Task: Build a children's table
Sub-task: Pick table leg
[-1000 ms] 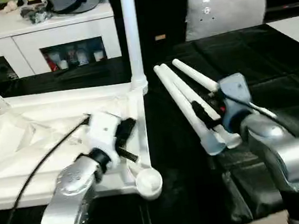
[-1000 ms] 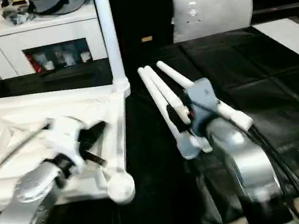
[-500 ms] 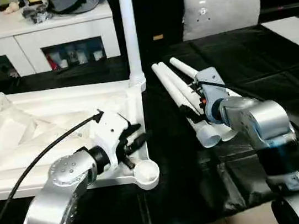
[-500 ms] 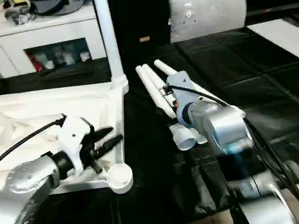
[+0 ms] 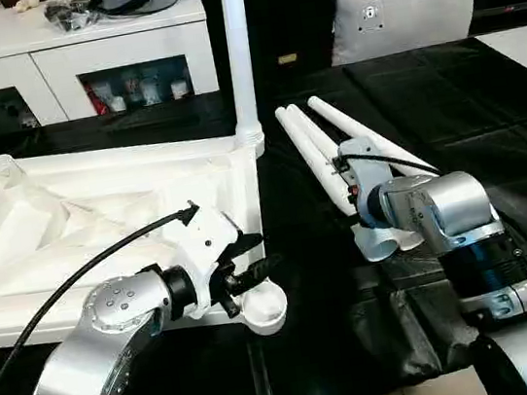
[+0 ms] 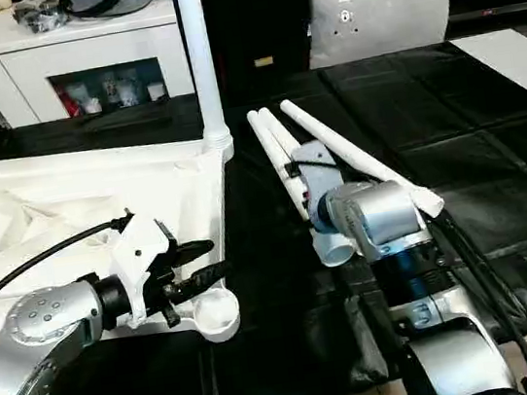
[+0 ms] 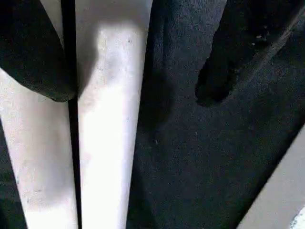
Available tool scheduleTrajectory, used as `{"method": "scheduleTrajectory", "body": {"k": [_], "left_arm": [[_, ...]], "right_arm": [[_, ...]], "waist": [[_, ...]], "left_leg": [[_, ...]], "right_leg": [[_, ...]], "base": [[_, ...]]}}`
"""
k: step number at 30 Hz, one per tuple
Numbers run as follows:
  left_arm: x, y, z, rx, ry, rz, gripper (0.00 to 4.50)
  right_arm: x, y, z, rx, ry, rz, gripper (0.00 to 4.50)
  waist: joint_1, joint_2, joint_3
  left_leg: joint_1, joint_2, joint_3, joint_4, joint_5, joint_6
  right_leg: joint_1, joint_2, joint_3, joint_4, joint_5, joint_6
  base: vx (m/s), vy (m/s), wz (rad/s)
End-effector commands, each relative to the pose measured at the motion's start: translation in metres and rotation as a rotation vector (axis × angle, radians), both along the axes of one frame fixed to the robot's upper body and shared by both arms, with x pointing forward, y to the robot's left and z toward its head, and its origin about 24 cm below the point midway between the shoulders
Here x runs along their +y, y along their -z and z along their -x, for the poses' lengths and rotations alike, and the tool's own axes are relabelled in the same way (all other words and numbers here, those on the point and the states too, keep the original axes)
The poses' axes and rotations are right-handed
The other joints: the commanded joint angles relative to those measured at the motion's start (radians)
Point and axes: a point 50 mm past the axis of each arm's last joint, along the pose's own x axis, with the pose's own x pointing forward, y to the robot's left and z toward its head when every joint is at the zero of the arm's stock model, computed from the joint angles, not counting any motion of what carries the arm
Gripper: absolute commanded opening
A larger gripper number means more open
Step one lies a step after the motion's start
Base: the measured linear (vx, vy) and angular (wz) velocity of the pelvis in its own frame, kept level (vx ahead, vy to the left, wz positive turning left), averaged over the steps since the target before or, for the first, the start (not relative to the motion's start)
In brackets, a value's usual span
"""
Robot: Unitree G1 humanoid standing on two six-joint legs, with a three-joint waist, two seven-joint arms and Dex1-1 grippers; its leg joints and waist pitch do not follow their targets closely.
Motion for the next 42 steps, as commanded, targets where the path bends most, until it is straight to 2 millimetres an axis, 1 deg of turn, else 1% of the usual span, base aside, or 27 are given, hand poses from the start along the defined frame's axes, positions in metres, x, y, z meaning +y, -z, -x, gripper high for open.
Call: {"method": "scheduleTrajectory", "body": {"k": [1, 2, 5, 8, 9, 10, 12, 13, 14, 16, 17, 18, 19, 21, 23, 24, 25, 26, 29, 31, 35, 36, 38, 39, 40, 42], "left_arm": [[-0.004, -0.005, 0.001, -0.017, 0.025, -0.014, 2.60], [-0.005, -0.005, 0.001, -0.016, 0.027, -0.015, 2.73], [-0.006, -0.005, 0.001, -0.015, 0.033, -0.014, 2.81], [-0.007, -0.005, 0.002, -0.016, 0.039, -0.014, 3.17], [-0.008, -0.005, 0.002, -0.017, 0.042, -0.015, 3.20], [-0.009, -0.005, 0.002, -0.018, 0.043, -0.016, 3.22], [-0.009, -0.005, 0.002, -0.019, 0.044, -0.017, 3.43], [-0.010, -0.004, 0.002, -0.019, 0.044, -0.017, 3.54], [-0.012, -0.002, 0.003, -0.016, 0.046, -0.017, 3.62], [-0.015, 0.005, 0.003, -0.008, 0.048, -0.018, 3.78], [-0.015, 0.005, 0.003, -0.008, 0.048, -0.018, 3.78], [-0.016, 0.009, 0.002, -0.003, 0.050, -0.019, 3.92], [-0.016, 0.011, 0.002, -0.001, 0.049, -0.020, 4.09], [-0.016, 0.013, 0.001, 0.000, 0.049, -0.022, 4.15], [-0.016, 0.016, 0.000, 0.001, 0.048, -0.023, 4.36], [-0.016, 0.016, 0.000, 0.001, 0.048, -0.023, 4.36], [-0.016, 0.017, 0.000, 0.002, 0.047, -0.024, 4.45], [-0.016, 0.018, -0.001, 0.001, 0.047, -0.025, 4.49], [-0.016, 0.020, -0.002, 0.002, 0.050, -0.027, 4.50], [-0.016, 0.022, -0.003, 0.002, 0.052, -0.028, 4.50], [-0.015, 0.026, -0.006, 0.002, 0.053, -0.031, 4.50], [-0.014, 0.026, -0.006, 0.002, 0.053, -0.031, 4.50], [-0.012, 0.027, -0.007, 0.001, 0.051, -0.031, 4.50], [-0.011, 0.028, -0.007, 0.001, 0.050, -0.031, 4.50], [-0.010, 0.028, -0.007, 0.000, 0.050, -0.031, 4.50], [-0.010, 0.028, -0.007, -0.001, 0.050, -0.031, 4.50]], "right_arm": [[0.000, 0.002, 0.000, 0.029, 0.001, -0.013, 4.50], [0.001, 0.003, 0.001, 0.037, -0.002, -0.016, 4.50], [0.003, 0.007, 0.003, 0.061, -0.006, -0.035, 4.50], [0.004, 0.010, 0.004, 0.076, 0.002, -0.051, 4.50], [0.004, 0.011, 0.005, 0.080, 0.001, -0.057, 4.21], [0.004, 0.012, 0.005, 0.082, 0.003, -0.059, 4.13], [0.004, 0.012, 0.005, 0.084, 0.007, -0.057, 4.10], [0.003, 0.013, 0.005, 0.086, 0.004, -0.052, 4.00], [0.003, 0.014, 0.006, 0.090, 0.004, -0.049, 3.73], [0.002, 0.016, 0.006, 0.098, 0.005, -0.051, 3.67], [0.002, 0.016, 0.006, 0.098, 0.005, -0.051, 3.67], [0.002, 0.016, 0.007, 0.099, 0.006, -0.050, 3.61], [0.002, 0.016, 0.007, 0.100, 0.006, -0.050, 3.29], [0.001, 0.017, 0.007, 0.100, 0.008, -0.046, 3.24], [-0.001, 0.018, 0.006, 0.102, 0.030, -0.050, 3.11], [-0.001, 0.018, 0.006, 0.102, 0.030, -0.050, 3.11], [-0.002, 0.018, 0.007, 0.103, 0.029, -0.051, 2.93], [-0.002, 0.018, 0.007, 0.103, 0.029, -0.050, 2.84], [-0.002, 0.020, 0.007, 0.106, 0.033, -0.049, 2.72], [-0.003, 0.021, 0.007, 0.107, 0.040, -0.051, 2.43], [-0.005, 0.022, 0.007, 0.106, 0.063, -0.064, 2.10], [-0.006, 0.022, 0.007, 0.105, 0.065, -0.065, 2.10], [-0.006, 0.021, 0.006, 0.099, 0.074, -0.072, 1.96], [-0.006, 0.021, 0.006, 0.096, 0.076, -0.071, 1.96], [-0.006, 0.021, 0.006, 0.095, 0.077, -0.070, 1.95], [-0.006, 0.021, 0.006, 0.094, 0.078, -0.069, 1.92]], "waist": [[0.001, -0.001, -0.055], [0.001, -0.001, -0.056], [0.001, -0.001, -0.059], [0.002, -0.002, -0.060], [0.002, -0.001, -0.060], [0.003, -0.001, -0.060], [0.002, -0.001, -0.060], [0.002, -0.001, -0.059], [0.002, -0.001, -0.059], [0.002, -0.002, -0.058], [0.002, -0.002, -0.058], [0.002, -0.002, -0.058], [0.001, -0.003, -0.058], [0.001, -0.006, -0.059], [0.001, -0.005, -0.059], [0.001, -0.005, -0.060], [0.001, -0.005, -0.060], [0.002, -0.005, -0.060], [0.002, -0.005, -0.060], [0.002, -0.004, -0.060], [0.002, -0.002, -0.059], [0.001, -0.003, -0.059], [0.002, -0.001, -0.059], [0.003, 0.005, -0.059], [0.002, 0.001, -0.059], [0.002, 0.001, -0.060]], "left_leg": [[0.038, 0.074, -0.025, -0.079, -0.220, -0.091], [0.038, 0.074, -0.025, -0.078, -0.210, -0.090], [0.034, 0.072, -0.024, -0.076, -0.174, -0.083], [0.034, 0.072, -0.023, -0.074, -0.160, -0.075], [0.034, 0.072, -0.023, -0.074, -0.157, -0.075], [0.035, 0.072, -0.023, -0.074, -0.156, -0.075], [0.035, 0.073, -0.023, -0.075, -0.163, -0.077], [0.034, 0.073, -0.023, -0.076, -0.167, -0.079], [0.035, 0.073, -0.022, -0.076, -0.173, -0.081], [0.036, 0.074, -0.022, -0.076, -0.182, -0.082], [0.035, 0.074, -0.022, -0.076, -0.182, -0.082], [0.035, 0.075, -0.023, -0.077, -0.181, -0.082], [0.034, 0.073, -0.022, -0.076, -0.180, -0.081], [0.034, 0.072, -0.021, -0.075, -0.172, -0.078], [0.034, 0.073, -0.021, -0.075, -0.162, -0.075], [0.035, 0.073, -0.021, -0.075, -0.160, -0.074], [0.034, 0.074, -0.021, -0.075, -0.157, -0.073], [0.034, 0.073, -0.021, -0.074, -0.155, -0.072], [0.035, 0.074, -0.021, -0.075, -0.161, -0.071], [0.036, 0.074, -0.020, -0.075, -0.163, -0.072], [0.036, 0.074, -0.021, -0.076, -0.176, -0.077], [0.036, 0.075, -0.021, -0.077, -0.180, -0.080], [0.038, 0.075, -0.021, -0.078, -0.191, -0.085], [0.038, 0.075, -0.022, -0.078, -0.195, -0.088], [0.038, 0.075, -0.022, -0.079, -0.197, -0.090], [0.038, 0.075, -0.022, -0.078, -0.193, -0.091]], "right_leg": [[0.011, -0.084, 0.047, -0.078, -0.059, -0.179], [0.011, -0.084, 0.047, -0.076, -0.044, -0.177], [0.014, -0.083, 0.046, -0.072, 0.012, -0.179], [0.016, -0.083, 0.046, -0.072, 0.036, -0.182], [0.016, -0.083, 0.045, -0.071, 0.038, -0.182], [0.015, -0.082, 0.045, -0.072, 0.040, -0.182], [0.015, -0.082, 0.045, -0.072, 0.030, -0.181], [0.015, -0.082, 0.045, -0.072, 0.024, -0.181], [0.014, -0.083, 0.046, -0.073, 0.013, -0.180], [0.014, -0.084, 0.047, -0.076, -0.002, -0.178], [0.014, -0.085, 0.047, -0.076, -0.005, -0.177], [0.015, -0.084, 0.047, -0.075, -0.003, -0.177], [0.015, -0.084, 0.047, -0.076, -0.004, -0.176], [0.015, -0.084, 0.047, -0.077, 0.002, -0.175], [0.016, -0.084, 0.047, -0.075, 0.007, -0.174], [0.015, -0.083, 0.046, -0.075, 0.012, -0.175], [0.016, -0.084, 0.046, -0.075, 0.017, -0.176], [0.016, -0.083, 0.046, -0.074, 0.023, -0.177], [0.015, -0.084, 0.046, -0.075, 0.015, -0.178], [0.014, -0.084, 0.046, -0.075, 0.013, -0.178], [0.013, -0.085, 0.047, -0.076, -0.004, -0.177], [0.013, -0.085, 0.047, -0.076, -0.007, -0.176], [0.012, -0.085, 0.047, -0.076, -0.012, -0.176], [0.011, -0.086, 0.047, -0.076, -0.014, -0.176], [0.012, -0.085, 0.047, -0.077, -0.011, -0.175], [0.012, -0.085, 0.047, -0.075, 0.000, -0.176]], "base": [[0.000, 0.000, 0.00], [0.000, 0.000, 0.00], [0.000, 0.000, 0.00], [0.000, 0.000, 0.00], [0.000, 0.000, 0.00], [0.000, 0.000, 0.00], [0.000, 0.000, 0.00], [0.000, 0.000, 0.00], [0.000, 0.000, 0.00], [0.000, 0.000, 0.00], [0.000, 0.000, 0.00], [0.000, 0.000, 0.00], [0.000, 0.000, 0.00], [0.000, 0.000, 0.00], [0.000, 0.000, 0.00], [0.000, 0.000, 0.00], [0.000, 0.000, 0.00], [0.000, 0.000, 0.00], [0.000, 0.000, 0.00], [0.000, 0.000, 0.00], [0.000, 0.000, 0.00], [0.000, 0.000, 0.00], [0.000, 0.000, 0.00], [0.000, 0.000, 0.00], [0.000, 0.000, 0.00], [0.000, 0.000, 0.00]]}}
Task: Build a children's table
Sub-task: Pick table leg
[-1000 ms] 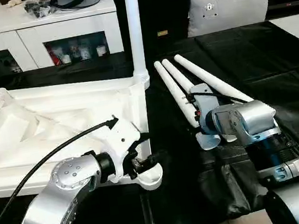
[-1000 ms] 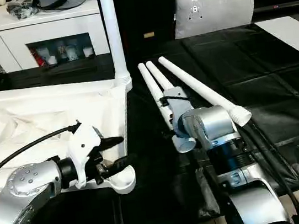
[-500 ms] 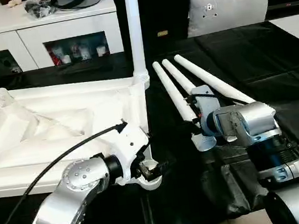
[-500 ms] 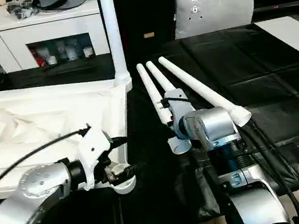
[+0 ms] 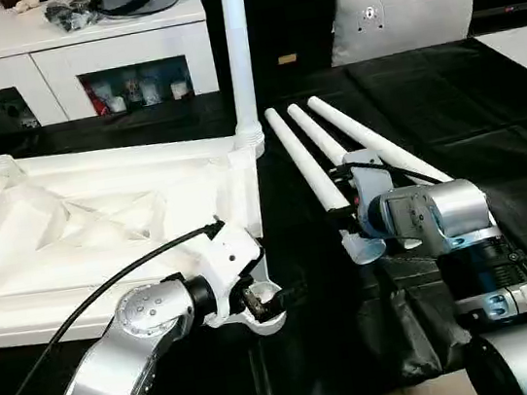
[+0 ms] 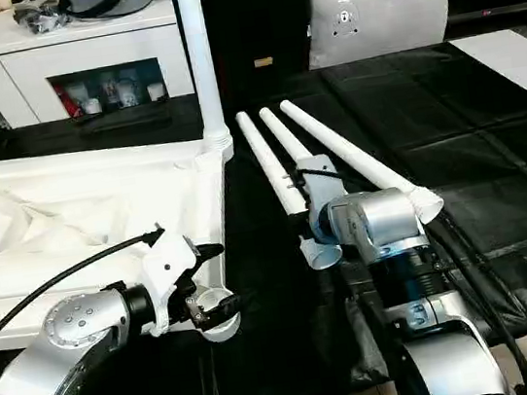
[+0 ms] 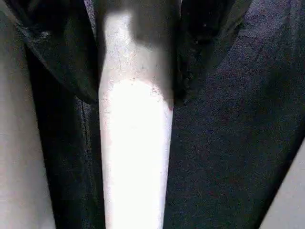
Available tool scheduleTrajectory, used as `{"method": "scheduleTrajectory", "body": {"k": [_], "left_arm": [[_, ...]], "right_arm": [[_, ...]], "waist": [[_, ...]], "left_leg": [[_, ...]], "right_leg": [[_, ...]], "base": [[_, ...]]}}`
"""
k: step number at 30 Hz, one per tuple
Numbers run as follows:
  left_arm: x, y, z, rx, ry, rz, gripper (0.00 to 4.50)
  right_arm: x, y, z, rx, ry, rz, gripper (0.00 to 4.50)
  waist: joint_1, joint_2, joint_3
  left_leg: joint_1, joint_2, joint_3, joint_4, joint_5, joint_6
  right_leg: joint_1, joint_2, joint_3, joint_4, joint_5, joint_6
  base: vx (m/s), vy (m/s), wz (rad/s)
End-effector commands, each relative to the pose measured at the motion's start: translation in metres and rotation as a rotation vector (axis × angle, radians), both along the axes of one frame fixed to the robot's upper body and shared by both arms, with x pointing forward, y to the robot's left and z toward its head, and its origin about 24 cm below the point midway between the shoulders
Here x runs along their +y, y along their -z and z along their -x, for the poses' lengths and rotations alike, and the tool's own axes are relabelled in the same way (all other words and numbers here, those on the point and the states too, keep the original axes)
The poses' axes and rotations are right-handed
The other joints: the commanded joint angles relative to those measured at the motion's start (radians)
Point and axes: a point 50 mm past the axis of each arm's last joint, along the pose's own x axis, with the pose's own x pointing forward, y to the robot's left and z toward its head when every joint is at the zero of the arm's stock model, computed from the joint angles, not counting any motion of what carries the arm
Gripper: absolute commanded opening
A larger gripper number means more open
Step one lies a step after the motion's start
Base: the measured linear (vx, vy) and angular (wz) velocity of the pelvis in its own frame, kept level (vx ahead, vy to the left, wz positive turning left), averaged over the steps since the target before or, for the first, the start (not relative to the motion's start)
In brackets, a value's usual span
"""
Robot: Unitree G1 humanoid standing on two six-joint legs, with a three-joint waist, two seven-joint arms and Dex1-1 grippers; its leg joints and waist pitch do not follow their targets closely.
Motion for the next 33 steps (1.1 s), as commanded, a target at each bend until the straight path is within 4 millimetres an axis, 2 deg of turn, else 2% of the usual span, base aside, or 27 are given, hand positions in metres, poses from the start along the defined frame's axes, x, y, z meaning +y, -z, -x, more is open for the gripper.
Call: {"method": "scheduleTrajectory", "body": {"k": [1, 2, 3, 4, 5, 6, 7, 8, 10, 13, 14, 15, 16, 18, 20, 21, 22, 23, 24, 27, 28, 29, 30, 33], "left_arm": [[0.004, -0.001, -0.003, -0.016, 0.000, -0.007, 4.50], [0.007, -0.001, -0.003, -0.019, -0.002, -0.003, 4.50], [0.007, -0.001, -0.003, -0.019, -0.002, -0.003, 4.50], [0.011, -0.003, -0.004, -0.023, -0.008, 0.015, 4.50], [0.011, -0.003, -0.004, -0.023, -0.008, 0.015, 4.50], [0.012, -0.004, -0.004, -0.028, -0.014, 0.026, 4.50], [0.016, -0.008, -0.006, -0.045, -0.027, 0.046, 4.50], [0.017, -0.009, -0.007, -0.051, -0.030, 0.049, 4.50], [0.018, -0.010, -0.008, -0.059, -0.035, 0.052, 4.50], [0.017, -0.019, -0.015, -0.086, -0.040, 0.070, 4.50], [0.014, -0.026, -0.019, -0.104, -0.046, 0.090, 4.50], [0.013, -0.030, -0.021, -0.116, -0.051, 0.103, 4.50], [0.010, -0.039, -0.027, -0.141, -0.075, 0.130, 4.50], [0.008, -0.044, -0.031, -0.155, -0.091, 0.145, 4.50], [0.006, -0.053, -0.037, -0.176, -0.129, 0.199, 4.50], [0.002, -0.067, -0.043, -0.195, -0.156, 0.293, 4.50], [0.000, -0.072, -0.045, -0.205, -0.163, 0.327, 4.50], [-0.002, -0.076, -0.046, -0.213, -0.167, 0.352, 4.50], [-0.002, -0.076, -0.046, -0.213, -0.167, 0.352, 4.50], [-0.008, -0.092, -0.051, -0.216, -0.179, 0.462, 4.50], [-0.022, -0.118, -0.054, -0.145, -0.108, 0.707, 4.50], [-0.025, -0.123, -0.054, -0.120, -0.083, 0.764, 4.50], [-0.031, -0.129, -0.054, -0.064, -0.034, 0.834, 4.50], [-0.038, -0.129, -0.057, 0.006, 0.000, 0.854, 4.50]], "right_arm": [[-0.003, 0.005, 0.002, 0.004, 0.038, -0.008, 1.91], [-0.005, 0.001, 0.000, -0.021, 0.063, -0.015, 1.91], [-0.005, 0.001, 0.000, -0.021, 0.063, -0.015, 1.91], [-0.011, -0.006, -0.002, -0.067, 0.106, -0.001, 1.91], [-0.011, -0.006, -0.002, -0.067, 0.106, -0.001, 1.91], [-0.012, -0.013, -0.002, -0.092, 0.124, -0.023, 1.91], [-0.016, -0.030, -0.004, -0.175, 0.169, -0.086, 1.91], [-0.017, -0.035, -0.005, -0.211, 0.183, -0.107, 1.91], [-0.020, -0.040, -0.004, -0.228, 0.200, -0.125, 1.91], [-0.025, -0.057, -0.003, -0.320, 0.247, -0.217, 1.91], [-0.030, -0.066, -0.003, -0.411, 0.269, -0.279, 1.91], [-0.033, -0.072, -0.002, -0.471, 0.280, -0.319, 1.91], [-0.036, -0.080, 0.001, -0.575, 0.266, -0.399, 1.90], [-0.037, -0.084, 0.003, -0.626, 0.251, -0.441, 1.90], [-0.035, -0.087, 0.008, -0.655, 0.208, -0.534, 1.90], [-0.032, -0.093, 0.016, -0.704, 0.139, -0.662, 1.90], [-0.031, -0.096, 0.019, -0.717, 0.113, -0.714, 1.90], [-0.030, -0.098, 0.021, -0.728, 0.093, -0.753, 1.90], [-0.030, -0.098, 0.021, -0.728, 0.093, -0.753, 1.90], [-0.026, -0.107, 0.031, -0.775, 0.002, -0.905, 1.90], [-0.023, -0.110, 0.047, -0.820, -0.173, -1.017, 1.90], [-0.022, -0.109, 0.051, -0.826, -0.213, -1.037, 1.90], [-0.021, -0.106, 0.056, -0.823, -0.275, -1.067, 1.90], [-0.017, -0.102, 0.061, -0.797, -0.332, -1.099, 1.89]], "waist": [[0.003, 0.007, -0.059], [0.002, 0.016, -0.060], [-0.001, 0.010, -0.060], [0.000, 0.014, -0.060], [0.000, 0.012, -0.060], [0.001, 0.015, -0.062], [0.003, 0.013, -0.063], [0.001, 0.011, -0.062], [0.003, 0.014, -0.063], [0.005, 0.013, -0.062], [0.005, 0.005, -0.061], [0.007, 0.010, -0.061], [0.008, 0.002, -0.060], [0.011, 0.003, -0.060], [0.012, 0.003, -0.061], [0.014, 0.003, -0.062], [0.016, -0.002, -0.063], [0.021, -0.002, -0.066], [0.019, -0.003, -0.064], [0.021, -0.003, -0.063], [0.031, 0.002, -0.065], [0.042, 0.004, -0.067], [0.049, 0.003, -0.064], [0.051, -0.004, -0.061]], "left_leg": [[0.037, 0.073, -0.027, -0.078, -0.195, -0.091], [0.038, 0.072, -0.028, -0.078, -0.202, -0.097], [0.039, 0.073, -0.028, -0.079, -0.210, -0.104], [0.040, 0.073, -0.028, -0.080, -0.215, -0.110], [0.040, 0.073, -0.028, -0.080, -0.210, -0.111], [0.039, 0.071, -0.027, -0.078, -0.203, -0.111], [0.038, 0.071, -0.026, -0.078, -0.192, -0.105], [0.036, 0.071, -0.027, -0.079, -0.187, -0.100], [0.038, 0.071, -0.027, -0.078, -0.173, -0.091], [0.040, 0.071, -0.025, -0.079, -0.185, -0.090], [0.041, 0.072, -0.026, -0.081, -0.191, -0.091], [0.041, 0.074, -0.026, -0.081, -0.199, -0.093], [0.041, 0.074, -0.022, -0.081, -0.204, -0.088], [0.037, 0.074, -0.023, -0.079, -0.186, -0.073], [0.035, 0.073, -0.022, -0.076, -0.160, -0.054], [0.033, 0.073, -0.021, -0.073, -0.146, -0.043], [0.031, 0.073, -0.021, -0.071, -0.138, -0.023], [0.030, 0.072, -0.021, -0.067, -0.120, -0.004], [0.027, 0.071, -0.022, -0.068, -0.108, 0.002], [0.028, 0.072, -0.020, -0.066, -0.104, 0.013], [0.031, 0.072, -0.015, -0.060, -0.112, 0.015], [0.034, 0.074, -0.014, -0.056, -0.121, 0.015], [0.028, 0.076, -0.019, -0.059, -0.122, 0.017], [0.026, 0.074, -0.021, -0.064, -0.132, 0.019]], "right_leg": [[0.011, -0.086, 0.046, -0.075, -0.001, -0.177], [0.010, -0.086, 0.046, -0.074, -0.005, -0.176], [0.010, -0.083, 0.045, -0.074, -0.001, -0.175], [0.009, -0.082, 0.045, -0.075, 0.007, -0.173], [0.010, -0.082, 0.046, -0.074, 0.018, -0.171], [0.012, -0.082, 0.045, -0.070, 0.036, -0.172], [0.013, -0.082, 0.046, -0.072, 0.051, -0.168], [0.015, -0.082, 0.046, -0.071, 0.057, -0.165], [0.014, -0.081, 0.045, -0.070, 0.070, -0.157], [0.010, -0.082, 0.046, -0.071, 0.046, -0.155], [0.011, -0.082, 0.045, -0.074, 0.029, -0.154], [0.009, -0.087, 0.046, -0.074, 0.012, -0.155], [0.010, -0.088, 0.047, -0.077, 0.002, -0.153], [0.014, -0.089, 0.046, -0.076, 0.014, -0.153], [0.015, -0.087, 0.046, -0.075, 0.047, -0.155], [0.017, -0.087, 0.045, -0.073, 0.066, -0.160], [0.018, -0.090, 0.045, -0.074, 0.077, -0.172], [0.020, -0.091, 0.044, -0.072, 0.089, -0.182], [0.020, -0.089, 0.043, -0.073, 0.092, -0.184], [0.018, -0.088, 0.043, -0.074, 0.071, -0.190], [0.019, -0.090, 0.042, -0.075, 0.068, -0.198], [0.018, -0.093, 0.042, -0.078, 0.063, -0.208], [0.020, -0.094, 0.039, -0.076, 0.064, -0.222], [0.017, -0.089, 0.037, -0.079, 0.025, -0.212]], "base": [[0.000, 0.000, 0.00], [0.000, 0.000, 0.00], [0.000, 0.000, 0.00], [0.000, 0.000, 0.00], [0.000, 0.000, 0.00], [0.000, 0.000, 0.00], [0.000, 0.000, 0.00], [0.000, 0.000, 0.00], [0.000, 0.000, 0.00], [0.000, 0.000, 0.00], [0.000, 0.000, 0.00], [0.000, 0.000, 0.00], [0.000, 0.000, 0.00], [0.000, 0.000, 0.00], [0.000, 0.000, 0.00], [0.000, 0.000, 0.00], [0.000, 0.000, 0.00], [0.000, 0.000, 0.00], [0.000, 0.000, 0.00], [0.000, 0.000, 0.00], [0.000, 0.000, 0.00], [0.000, 0.000, 0.00], [0.000, 0.000, 0.00], [0.000, 0.000, 0.00]]}}
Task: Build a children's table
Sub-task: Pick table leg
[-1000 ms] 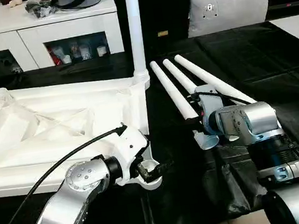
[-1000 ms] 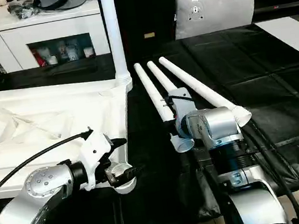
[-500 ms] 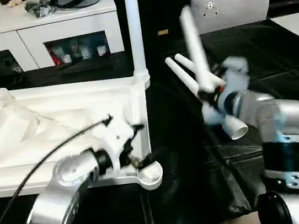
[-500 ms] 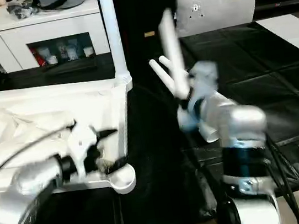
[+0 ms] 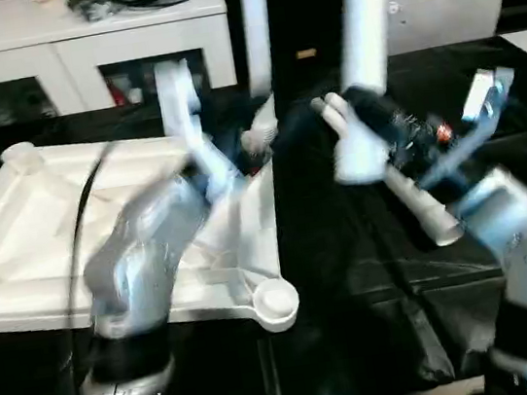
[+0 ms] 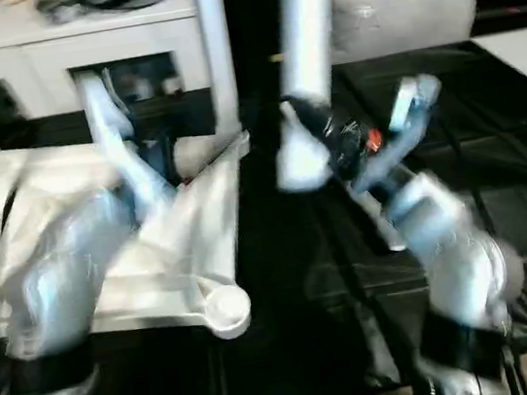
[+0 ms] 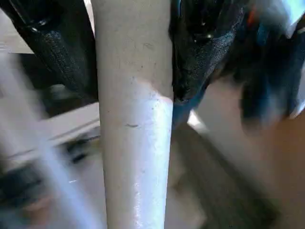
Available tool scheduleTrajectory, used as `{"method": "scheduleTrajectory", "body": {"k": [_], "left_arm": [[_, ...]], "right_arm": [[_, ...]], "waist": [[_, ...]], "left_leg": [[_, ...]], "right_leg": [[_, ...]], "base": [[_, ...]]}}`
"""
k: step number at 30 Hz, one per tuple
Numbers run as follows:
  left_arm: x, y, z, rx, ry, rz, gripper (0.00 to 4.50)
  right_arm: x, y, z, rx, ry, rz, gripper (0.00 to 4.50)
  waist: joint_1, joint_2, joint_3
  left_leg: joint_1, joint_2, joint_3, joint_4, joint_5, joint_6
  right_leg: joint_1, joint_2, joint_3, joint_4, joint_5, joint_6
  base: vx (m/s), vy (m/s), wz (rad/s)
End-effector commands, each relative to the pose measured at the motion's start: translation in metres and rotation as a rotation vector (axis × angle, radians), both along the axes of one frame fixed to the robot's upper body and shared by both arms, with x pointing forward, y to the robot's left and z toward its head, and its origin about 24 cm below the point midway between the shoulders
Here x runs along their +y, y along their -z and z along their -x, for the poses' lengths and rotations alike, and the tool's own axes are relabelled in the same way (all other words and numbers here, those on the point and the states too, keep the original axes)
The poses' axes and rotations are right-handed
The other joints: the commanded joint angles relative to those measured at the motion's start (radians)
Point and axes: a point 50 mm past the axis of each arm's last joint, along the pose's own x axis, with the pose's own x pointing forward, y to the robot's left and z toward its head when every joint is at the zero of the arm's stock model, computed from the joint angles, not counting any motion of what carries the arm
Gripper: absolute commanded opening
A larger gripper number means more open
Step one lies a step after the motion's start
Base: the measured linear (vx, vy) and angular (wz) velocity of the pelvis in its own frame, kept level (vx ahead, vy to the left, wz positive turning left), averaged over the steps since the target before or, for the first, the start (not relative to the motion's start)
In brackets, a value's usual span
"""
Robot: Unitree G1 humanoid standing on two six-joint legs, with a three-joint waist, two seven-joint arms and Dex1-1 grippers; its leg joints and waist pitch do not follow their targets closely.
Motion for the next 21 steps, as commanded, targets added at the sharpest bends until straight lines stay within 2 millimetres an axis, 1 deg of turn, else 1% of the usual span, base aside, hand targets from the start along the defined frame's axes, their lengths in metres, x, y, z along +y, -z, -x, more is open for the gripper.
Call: {"method": "scheduleTrajectory", "body": {"k": [1, 2, 3, 4, 5, 6, 7, 8, 10, 11, 12, 13, 14, 15, 16, 17, 18, 19, 20, 21], "left_arm": [[-0.004, 0.009, -0.007, 0.116, 0.052, 0.033, 4.50], [-0.005, 0.009, -0.008, 0.133, 0.062, 0.048, 4.50], [-0.006, 0.008, -0.011, 0.149, 0.058, 0.061, 4.50], [-0.009, 0.006, -0.014, 0.171, 0.066, 0.094, 4.50], [-0.009, 0.006, -0.014, 0.174, 0.068, 0.099, 4.50], [-0.012, 0.003, -0.013, 0.180, 0.093, 0.123, 4.50], [-0.013, 0.001, -0.012, 0.181, 0.109, 0.133, 4.50], [-0.013, 0.001, -0.012, 0.181, 0.109, 0.133, 4.50], [-0.016, -0.003, -0.007, 0.190, 0.162, 0.164, 4.50], [-0.016, -0.004, -0.006, 0.193, 0.179, 0.175, 4.50], [-0.017, -0.005, -0.004, 0.196, 0.194, 0.177, 4.50], [-0.018, -0.004, -0.003, 0.198, 0.201, 0.166, 4.50], [-0.019, -0.004, -0.003, 0.200, 0.204, 0.156, 4.50], [-0.019, -0.004, -0.003, 0.200, 0.204, 0.155, 4.50], [-0.018, -0.001, -0.004, 0.198, 0.183, 0.137, 4.50], [-0.018, -0.001, -0.004, 0.198, 0.179, 0.134, 4.50], [-0.018, 0.000, -0.005, 0.197, 0.156, 0.118, 4.23], [-0.019, 0.002, -0.007, 0.177, 0.113, 0.073, 4.16], [-0.021, 0.005, -0.009, 0.167, 0.069, 0.032, 4.16], [-0.021, 0.005, -0.009, 0.167, 0.069, 0.032, 4.12]], "right_arm": [[0.003, -0.004, 0.008, -0.058, -0.084, -0.012, 1.89], [0.005, -0.004, 0.009, -0.061, -0.101, -0.013, 1.89], [0.006, -0.004, 0.011, -0.064, -0.124, -0.013, 1.89], [0.008, -0.003, 0.013, -0.062, -0.149, -0.011, 1.89], [0.008, -0.002, 0.013, -0.061, -0.152, -0.010, 1.89], [0.009, 0.000, 0.013, -0.056, -0.158, 0.001, 1.89], [0.009, 0.001, 0.013, -0.055, -0.159, 0.009, 1.89], [0.009, 0.001, 0.013, -0.055, -0.159, 0.009, 1.89], [0.010, 0.003, 0.014, -0.057, -0.174, 0.015, 1.89], [0.010, 0.003, 0.015, -0.057, -0.179, 0.019, 1.89], [0.010, 0.003, 0.014, -0.059, -0.183, 0.021, 1.89], [0.010, 0.004, 0.013, -0.055, -0.182, 0.030, 1.89], [0.011, 0.005, 0.012, -0.053, -0.183, 0.040, 1.89], [0.011, 0.006, 0.012, -0.053, -0.183, 0.042, 1.89], [0.016, 0.010, 0.010, -0.042, -0.166, 0.100, 1.89], [0.017, 0.011, 0.010, -0.040, -0.162, 0.109, 1.89], [0.018, 0.013, 0.007, -0.034, -0.142, 0.146, 1.89], [0.020, 0.014, 0.004, -0.025, -0.104, 0.168, 1.89], [0.021, 0.012, -0.001, -0.029, -0.056, 0.183, 1.89], [0.021, 0.012, -0.001, -0.029, -0.056, 0.183, 1.89]], "waist": [[0.001, -0.011, -0.060], [0.002, -0.012, -0.059], [0.003, -0.015, -0.058], [0.003, -0.014, -0.058], [0.003, -0.014, -0.059], [0.001, -0.020, -0.060], [0.003, -0.018, -0.061], [0.003, -0.018, -0.061], [0.004, -0.019, -0.063], [0.005, -0.019, -0.064], [0.005, -0.025, -0.064], [0.007, -0.025, -0.064], [0.007, -0.023, -0.065], [0.006, -0.022, -0.063], [0.005, -0.021, -0.062], [0.005, -0.021, -0.061], [0.005, -0.021, -0.061], [0.003, -0.017, -0.061], [0.003, -0.018, -0.060], [-0.001, -0.018, -0.059]], "left_leg": [[0.030, 0.070, -0.026, -0.066, -0.155, 0.005], [0.030, 0.069, -0.025, -0.066, -0.161, 0.002], [0.031, 0.069, -0.026, -0.068, -0.173, -0.006], [0.032, 0.071, -0.028, -0.069, -0.178, -0.009], [0.032, 0.072, -0.030, -0.071, -0.177, -0.017], [0.031, 0.075, -0.032, -0.074, -0.171, -0.020], [0.031, 0.076, -0.032, -0.073, -0.159, -0.022], [0.030, 0.074, -0.031, -0.071, -0.151, -0.021], [0.028, 0.073, -0.029, -0.067, -0.123, -0.011], [0.025, 0.071, -0.028, -0.065, -0.105, 0.000], [0.024, 0.070, -0.027, -0.065, -0.099, 0.006], [0.024, 0.071, -0.028, -0.065, -0.095, 0.010], [0.024, 0.071, -0.028, -0.063, -0.085, 0.018], [0.024, 0.071, -0.028, -0.065, -0.089, 0.021], [0.024, 0.073, -0.029, -0.066, -0.102, 0.016], [0.025, 0.073, -0.029, -0.068, -0.109, 0.011], [0.026, 0.073, -0.029, -0.068, -0.113, 0.007], [0.027, 0.075, -0.031, -0.071, -0.130, -0.006], [0.027, 0.077, -0.033, -0.074, -0.137, -0.007], [0.028, 0.077, -0.033, -0.076, -0.152, -0.017]], "right_leg": [[0.017, -0.089, 0.041, -0.086, -0.042, -0.198], [0.017, -0.090, 0.042, -0.090, -0.067, -0.192], [0.018, -0.091, 0.043, -0.094, -0.107, -0.181], [0.018, -0.092, 0.044, -0.095, -0.120, -0.175], [0.017, -0.092, 0.043, -0.096, -0.127, -0.166], [0.018, -0.092, 0.043, -0.095, -0.115, -0.163], [0.018, -0.093, 0.043, -0.091, -0.092, -0.165], [0.017, -0.093, 0.043, -0.091, -0.081, -0.167], [0.020, -0.094, 0.042, -0.087, -0.037, -0.172], [0.022, -0.092, 0.042, -0.085, -0.010, -0.175], [0.022, -0.092, 0.041, -0.086, 0.000, -0.177], [0.022, -0.093, 0.041, -0.085, 0.004, -0.178], [0.021, -0.092, 0.040, -0.084, 0.011, -0.179], [0.020, -0.090, 0.039, -0.086, 0.002, -0.175], [0.019, -0.091, 0.040, -0.089, -0.020, -0.168], [0.019, -0.091, 0.040, -0.090, -0.031, -0.165], [0.020, -0.091, 0.040, -0.090, -0.037, -0.163], [0.019, -0.091, 0.042, -0.091, -0.047, -0.153], [0.018, -0.091, 0.042, -0.094, -0.056, -0.146], [0.016, -0.091, 0.043, -0.094, -0.075, -0.136]], "base": [[0.000, 0.000, 0.00], [0.000, 0.000, 0.00], [0.000, 0.000, 0.00], [0.000, 0.000, 0.00], [0.000, 0.000, 0.00], [0.000, 0.000, 0.00], [0.000, 0.000, 0.00], [0.000, 0.000, 0.00], [0.000, 0.000, 0.00], [0.000, 0.000, 0.00], [0.000, 0.000, 0.00], [0.000, 0.000, 0.00], [0.000, 0.000, 0.00], [0.000, 0.000, 0.00], [0.000, 0.000, 0.00], [0.000, 0.000, 0.00], [0.000, 0.000, 0.00], [0.000, 0.000, 0.00], [0.000, 0.000, 0.00], [0.000, 0.000, 0.00]]}}
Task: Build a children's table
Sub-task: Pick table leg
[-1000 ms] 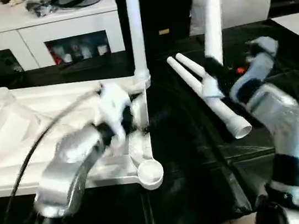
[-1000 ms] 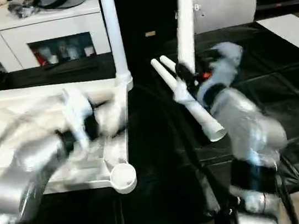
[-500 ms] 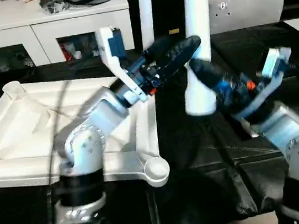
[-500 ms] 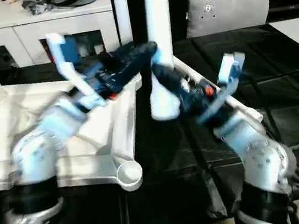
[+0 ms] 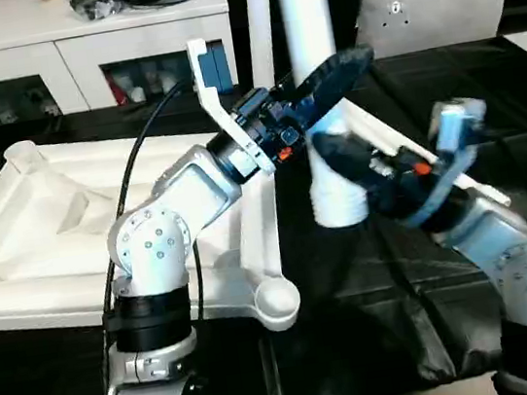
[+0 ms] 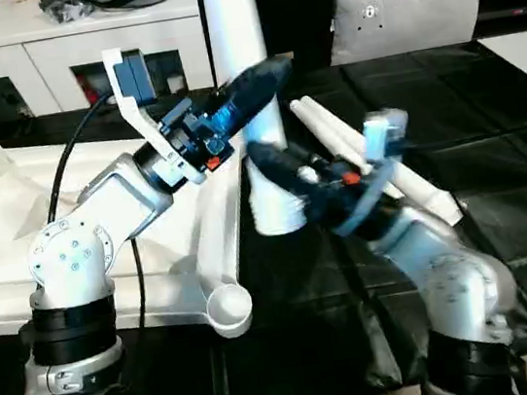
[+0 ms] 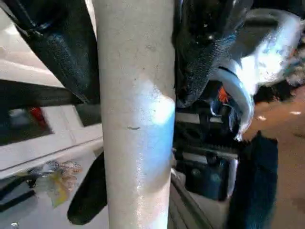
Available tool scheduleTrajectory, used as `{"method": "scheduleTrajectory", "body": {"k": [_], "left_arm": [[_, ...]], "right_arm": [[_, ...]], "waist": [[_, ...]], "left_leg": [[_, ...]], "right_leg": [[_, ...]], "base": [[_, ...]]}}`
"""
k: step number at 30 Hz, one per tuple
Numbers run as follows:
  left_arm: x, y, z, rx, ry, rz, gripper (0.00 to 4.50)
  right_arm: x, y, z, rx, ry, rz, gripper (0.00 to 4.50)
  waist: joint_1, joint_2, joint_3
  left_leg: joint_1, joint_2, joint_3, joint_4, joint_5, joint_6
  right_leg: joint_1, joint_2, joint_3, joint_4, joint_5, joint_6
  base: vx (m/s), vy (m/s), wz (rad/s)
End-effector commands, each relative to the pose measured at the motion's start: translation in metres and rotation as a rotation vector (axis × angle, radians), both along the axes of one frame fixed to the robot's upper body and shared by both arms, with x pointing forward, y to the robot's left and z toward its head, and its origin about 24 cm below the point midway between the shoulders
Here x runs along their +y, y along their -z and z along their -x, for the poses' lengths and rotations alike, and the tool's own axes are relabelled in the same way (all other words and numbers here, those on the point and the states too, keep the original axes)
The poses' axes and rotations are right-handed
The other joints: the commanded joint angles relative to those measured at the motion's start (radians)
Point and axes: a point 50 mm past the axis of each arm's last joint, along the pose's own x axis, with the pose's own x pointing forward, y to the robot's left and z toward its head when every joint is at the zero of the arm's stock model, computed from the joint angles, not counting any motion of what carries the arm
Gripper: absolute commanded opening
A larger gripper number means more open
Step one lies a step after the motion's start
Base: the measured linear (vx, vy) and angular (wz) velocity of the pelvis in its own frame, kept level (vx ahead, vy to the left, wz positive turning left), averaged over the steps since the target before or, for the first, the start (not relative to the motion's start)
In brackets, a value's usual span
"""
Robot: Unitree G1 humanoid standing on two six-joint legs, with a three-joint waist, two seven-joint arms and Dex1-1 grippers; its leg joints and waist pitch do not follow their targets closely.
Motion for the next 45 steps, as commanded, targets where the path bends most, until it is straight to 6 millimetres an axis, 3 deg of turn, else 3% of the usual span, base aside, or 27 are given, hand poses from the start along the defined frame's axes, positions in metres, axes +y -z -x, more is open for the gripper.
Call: {"method": "scheduleTrajectory", "body": {"k": [1, 4, 7, 11, 14, 18, 22, 24, 25, 28, 33, 38, 41, 45], "left_arm": [[-0.006, 0.001, 0.000, -0.070, -0.072, -0.097, 3.84], [-0.013, 0.002, -0.001, -0.140, -0.177, -0.189, 3.63], [-0.018, 0.002, -0.004, -0.177, -0.282, -0.228, 3.29], [-0.020, 0.012, -0.012, -0.156, -0.431, -0.291, 3.14], [-0.018, 0.013, -0.013, -0.149, -0.465, -0.283, 2.82], [-0.017, 0.014, -0.015, -0.152, -0.490, -0.285, 2.46], [-0.017, 0.016, -0.016, -0.150, -0.515, -0.283, 2.25], [-0.017, 0.016, -0.016, -0.150, -0.516, -0.284, 2.19], [-0.018, 0.017, -0.015, -0.151, -0.514, -0.284, 2.10], [-0.018, 0.017, -0.015, -0.151, -0.511, -0.284, 2.05], [-0.019, 0.018, -0.015, -0.149, -0.511, -0.280, 2.00], [-0.018, 0.017, -0.015, -0.143, -0.519, -0.268, 1.98], [-0.014, 0.017, -0.019, -0.131, -0.549, -0.265, 1.98], [0.002, 0.019, -0.029, -0.111, -0.625, -0.288, 1.96]], "right_arm": [[0.003, -0.005, -0.010, -0.022, 0.101, 0.042, 1.89], [0.014, -0.003, -0.017, -0.065, 0.158, 0.139, 1.89], [0.024, 0.002, -0.020, -0.108, 0.206, 0.189, 1.89], [0.037, 0.008, -0.022, -0.138, 0.270, 0.218, 1.89], [0.041, 0.012, -0.024, -0.167, 0.308, 0.254, 1.89], [0.041, 0.015, -0.026, -0.190, 0.344, 0.262, 1.89], [0.041, 0.016, -0.028, -0.214, 0.373, 0.266, 1.89], [0.041, 0.016, -0.029, -0.216, 0.377, 0.266, 1.89], [0.042, 0.017, -0.030, -0.221, 0.383, 0.268, 1.89], [0.043, 0.018, -0.030, -0.229, 0.385, 0.269, 1.89], [0.044, 0.019, -0.032, -0.243, 0.387, 0.274, 1.89], [0.042, 0.021, -0.034, -0.246, 0.397, 0.308, 1.89], [0.040, 0.023, -0.035, -0.234, 0.377, 0.311, 2.59], [0.031, 0.025, -0.035, -0.214, 0.374, 0.303, 2.80]], "waist": [[0.001, -0.013, -0.061], [0.000, -0.011, -0.064], [-0.004, -0.010, -0.068], [-0.011, -0.012, -0.079], [-0.015, -0.012, -0.081], [-0.017, -0.014, -0.076], [-0.022, -0.012, -0.070], [-0.025, -0.012, -0.068], [-0.026, -0.018, -0.068], [-0.025, -0.014, -0.067], [-0.025, -0.014, -0.068], [-0.025, -0.018, -0.071], [-0.025, -0.016, -0.072], [-0.027, -0.016, -0.072]], "left_leg": [[0.032, 0.078, -0.035, -0.077, -0.159, -0.021], [0.036, 0.082, -0.035, -0.077, -0.160, -0.046], [0.034, 0.080, -0.035, -0.074, -0.128, -0.036], [0.026, 0.077, -0.034, -0.061, -0.045, 0.016], [0.022, 0.075, -0.032, -0.054, -0.025, 0.047], [0.022, 0.078, -0.031, -0.056, -0.068, 0.064], [0.024, 0.082, -0.033, -0.066, -0.141, 0.044], [0.025, 0.081, -0.032, -0.067, -0.163, 0.037], [0.024, 0.081, -0.031, -0.068, -0.168, 0.036], [0.025, 0.080, -0.030, -0.068, -0.178, 0.032], [0.025, 0.080, -0.030, -0.068, -0.175, 0.033], [0.021, 0.078, -0.028, -0.062, -0.136, 0.057], [0.023, 0.078, -0.028, -0.060, -0.134, 0.064], [0.023, 0.079, -0.029, -0.061, -0.141, 0.065]], "right_leg": [[0.017, -0.094, 0.045, -0.095, -0.090, -0.132], [0.017, -0.093, 0.045, -0.090, -0.060, -0.113], [0.019, -0.090, 0.043, -0.082, 0.033, -0.125], [0.025, -0.089, 0.038, -0.064, 0.208, -0.152], [0.024, -0.088, 0.036, -0.060, 0.257, -0.172], [0.018, -0.090, 0.037, -0.065, 0.192, -0.193], [0.015, -0.089, 0.037, -0.074, 0.074, -0.196], [0.013, -0.091, 0.039, -0.078, 0.049, -0.196], [0.013, -0.091, 0.040, -0.080, 0.038, -0.195], [0.010, -0.092, 0.041, -0.084, 0.006, -0.190], [0.008, -0.091, 0.041, -0.083, 0.011, -0.187], [0.011, -0.092, 0.040, -0.077, 0.072, -0.194], [0.011, -0.090, 0.039, -0.078, 0.071, -0.197], [0.011, -0.089, 0.039, -0.078, 0.063, -0.195]], "base": [[0.000, 0.000, 0.00], [0.000, 0.000, 0.00], [0.000, 0.000, 0.00], [0.000, 0.000, 0.00], [0.000, 0.000, 0.00], [0.000, 0.000, 0.00], [0.000, 0.000, 0.00], [0.000, 0.000, 0.00], [0.000, 0.000, 0.00], [0.000, 0.000, 0.00], [0.000, 0.000, 0.00], [0.000, 0.000, 0.00], [0.000, 0.000, 0.00], [0.000, 0.000, 0.00]]}}
